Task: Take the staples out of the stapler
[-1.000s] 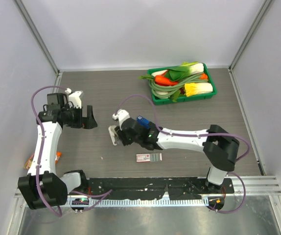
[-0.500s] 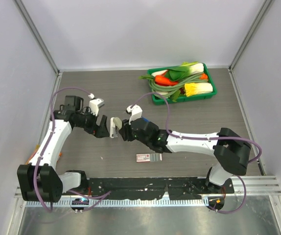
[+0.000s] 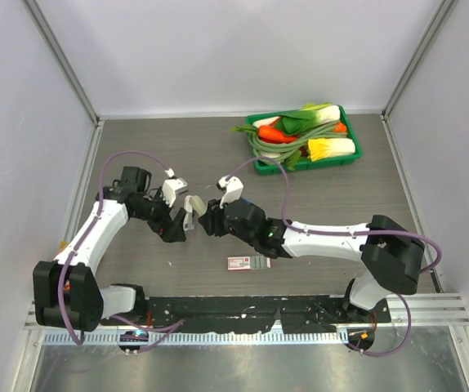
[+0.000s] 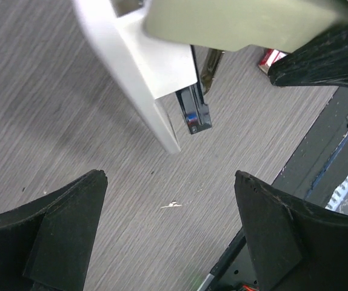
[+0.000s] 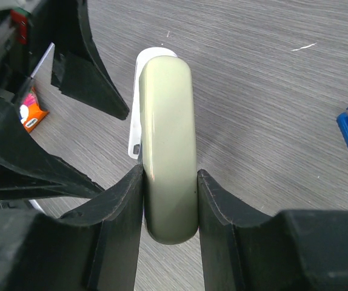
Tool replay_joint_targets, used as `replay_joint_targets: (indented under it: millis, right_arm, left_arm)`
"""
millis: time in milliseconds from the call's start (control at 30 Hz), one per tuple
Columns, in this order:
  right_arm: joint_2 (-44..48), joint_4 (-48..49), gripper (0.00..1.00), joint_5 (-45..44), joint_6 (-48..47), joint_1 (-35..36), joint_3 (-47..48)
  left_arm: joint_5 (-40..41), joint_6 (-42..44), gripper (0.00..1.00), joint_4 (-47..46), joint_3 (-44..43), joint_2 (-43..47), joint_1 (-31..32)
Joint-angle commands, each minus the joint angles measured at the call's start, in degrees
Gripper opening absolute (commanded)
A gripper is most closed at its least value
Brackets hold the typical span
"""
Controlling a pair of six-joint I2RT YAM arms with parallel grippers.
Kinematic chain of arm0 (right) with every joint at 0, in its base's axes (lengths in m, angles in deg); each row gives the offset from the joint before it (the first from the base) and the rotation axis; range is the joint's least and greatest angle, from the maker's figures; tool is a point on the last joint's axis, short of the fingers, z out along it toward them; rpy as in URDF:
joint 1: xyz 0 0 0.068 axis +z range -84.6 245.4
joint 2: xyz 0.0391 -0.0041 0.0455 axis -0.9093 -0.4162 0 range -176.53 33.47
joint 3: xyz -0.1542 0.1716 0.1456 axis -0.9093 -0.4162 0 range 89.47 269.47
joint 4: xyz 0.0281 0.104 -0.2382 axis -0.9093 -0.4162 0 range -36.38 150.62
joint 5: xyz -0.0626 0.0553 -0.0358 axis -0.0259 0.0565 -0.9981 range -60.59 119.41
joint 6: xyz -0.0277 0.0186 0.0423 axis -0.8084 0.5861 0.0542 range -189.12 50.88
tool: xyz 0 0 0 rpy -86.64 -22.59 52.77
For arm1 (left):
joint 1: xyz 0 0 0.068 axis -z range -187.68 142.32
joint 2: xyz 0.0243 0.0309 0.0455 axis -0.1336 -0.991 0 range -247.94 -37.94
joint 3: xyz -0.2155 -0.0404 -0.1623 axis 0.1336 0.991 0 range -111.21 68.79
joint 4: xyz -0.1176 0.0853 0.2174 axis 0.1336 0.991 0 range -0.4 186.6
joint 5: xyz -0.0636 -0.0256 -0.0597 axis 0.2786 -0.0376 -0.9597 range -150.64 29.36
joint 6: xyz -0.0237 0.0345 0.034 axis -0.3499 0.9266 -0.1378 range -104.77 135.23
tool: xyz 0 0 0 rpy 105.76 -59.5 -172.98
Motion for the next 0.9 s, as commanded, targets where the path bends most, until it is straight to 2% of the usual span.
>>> replay_joint_targets:
  millis: [0,167,467,500,600,633,667,700,867]
  right_arm:
    - [3.51,6.24,0.01,0.62,2.52,0.17,-1.61]
    - [5.09,6.95,0.01,2.12,3.66,0.17,-3.46]
    - [5.88,10.55,0.01,3.97,6.74,0.17,-6.19]
    - [5.8,10.73,0.01,4.4,6.83,0.17,-6.19]
    - [5.97,10.99,0.01,5.02,7.18,0.17,-6.36]
    - [6.23,10.99,0.01,5.11,7.27,0.17,-6.45]
    - [6.32,10.9,0.01,5.11,7.18,0.26,-6.63]
    - [6.58,10.82,0.01,5.11,7.27,0.18,-6.89]
    - [8.86,10.03,0.01,5.72,7.53,0.17,-9.17]
  left_arm:
    - [1.52,0.3,0.91,-6.1,1.93,0.03,2.21]
    - [2.05,0.38,0.95,-10.86,4.13,1.35,2.66]
    - [1.88,2.15,0.82,-12.45,5.8,2.32,5.73]
    - [1.79,2.15,0.79,-12.45,5.89,2.14,6.0]
    - [2.14,2.41,0.58,-12.36,5.8,1.0,6.96]
    - [2.49,2.76,0.36,-12.27,5.72,0.65,7.14]
    - [2.66,2.94,0.28,-12.18,5.63,0.21,7.31]
    - [2.93,3.11,0.24,-11.84,5.54,-0.32,7.4]
    - [4.51,2.68,0.24,-13.31,6.33,-0.06,7.4]
